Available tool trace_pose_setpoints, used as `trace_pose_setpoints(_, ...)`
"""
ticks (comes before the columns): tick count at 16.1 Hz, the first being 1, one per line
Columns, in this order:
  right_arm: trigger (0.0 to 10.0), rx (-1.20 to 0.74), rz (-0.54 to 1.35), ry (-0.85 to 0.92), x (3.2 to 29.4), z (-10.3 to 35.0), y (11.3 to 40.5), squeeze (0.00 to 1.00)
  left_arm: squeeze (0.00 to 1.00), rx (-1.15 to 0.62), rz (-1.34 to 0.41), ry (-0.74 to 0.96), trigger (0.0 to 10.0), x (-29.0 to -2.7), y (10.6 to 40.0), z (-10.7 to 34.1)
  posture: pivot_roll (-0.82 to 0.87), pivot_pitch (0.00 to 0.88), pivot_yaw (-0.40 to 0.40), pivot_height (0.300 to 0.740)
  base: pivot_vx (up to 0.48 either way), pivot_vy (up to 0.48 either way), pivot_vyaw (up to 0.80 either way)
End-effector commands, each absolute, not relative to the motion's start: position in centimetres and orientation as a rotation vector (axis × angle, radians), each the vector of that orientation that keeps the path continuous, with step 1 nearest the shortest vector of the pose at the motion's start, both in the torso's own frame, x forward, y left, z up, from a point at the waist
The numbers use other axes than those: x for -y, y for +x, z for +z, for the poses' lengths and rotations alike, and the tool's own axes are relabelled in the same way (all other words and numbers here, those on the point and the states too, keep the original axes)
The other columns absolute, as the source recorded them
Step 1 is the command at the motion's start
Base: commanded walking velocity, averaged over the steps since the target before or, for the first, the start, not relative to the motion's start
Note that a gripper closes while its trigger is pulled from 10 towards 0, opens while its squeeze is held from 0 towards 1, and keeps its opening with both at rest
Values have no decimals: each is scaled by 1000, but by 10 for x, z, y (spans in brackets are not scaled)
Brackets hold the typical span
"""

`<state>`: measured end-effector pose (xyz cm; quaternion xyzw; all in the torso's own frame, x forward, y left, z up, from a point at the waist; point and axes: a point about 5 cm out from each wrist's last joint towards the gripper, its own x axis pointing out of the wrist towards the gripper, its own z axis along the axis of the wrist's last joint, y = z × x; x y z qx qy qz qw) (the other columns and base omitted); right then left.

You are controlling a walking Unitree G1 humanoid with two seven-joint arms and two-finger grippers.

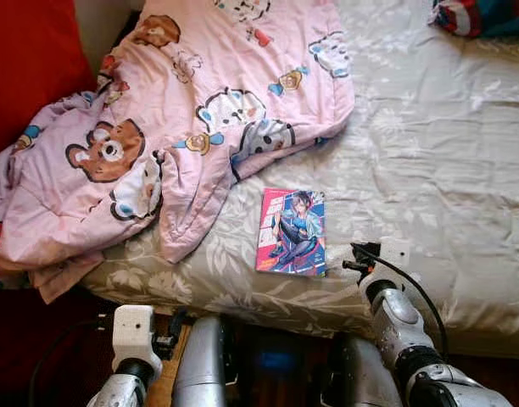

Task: Clean up the room

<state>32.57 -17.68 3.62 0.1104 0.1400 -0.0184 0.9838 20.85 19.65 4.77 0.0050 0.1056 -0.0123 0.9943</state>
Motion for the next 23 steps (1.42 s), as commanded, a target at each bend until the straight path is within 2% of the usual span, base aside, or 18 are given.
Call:
trace_pose_setpoints(1,0,-282,-49,247,179,29,318,0,0,-252,-6,23,10000,-200,204,37,113,214,15,620,0,0,0)
trace_pose_setpoints(6,0,-206,-40,242,185,37,317,0,0,-241,0,17,10000,-199,209,32,93,183,3,620,0,0,0)
trace_pose_setpoints(11,0,-108,-30,196,195,40,296,0,0,-231,3,-9,10000,-193,215,28,65,152,-5,620,0,0,0)
trace_pose_setpoints(12,5765,-91,-39,198,197,42,287,0,0,-227,4,-17,10000,-192,217,27,53,137,-6,620,0,0,0)
trace_pose_setpoints(13,10000,-88,-51,209,197,42,282,0,0,-226,7,-23,10000,-191,218,26,45,128,-6,620,0,0,0)
trace_pose_setpoints(16,10000,-80,-25,209,190,38,269,0,0,-222,-2,-29,10000,-188,222,25,35,108,-3,620,0,0,0)
trace_pose_setpoints(18,10000,-141,-68,201,192,27,254,0,0,-205,1,-24,10000,-191,232,27,26,96,5,620,0,0,0)
trace_pose_setpoints(23,10000,-252,-135,174,203,9,245,0,0,-233,-21,-21,10000,-190,240,21,8,110,9,635,0,0,0)
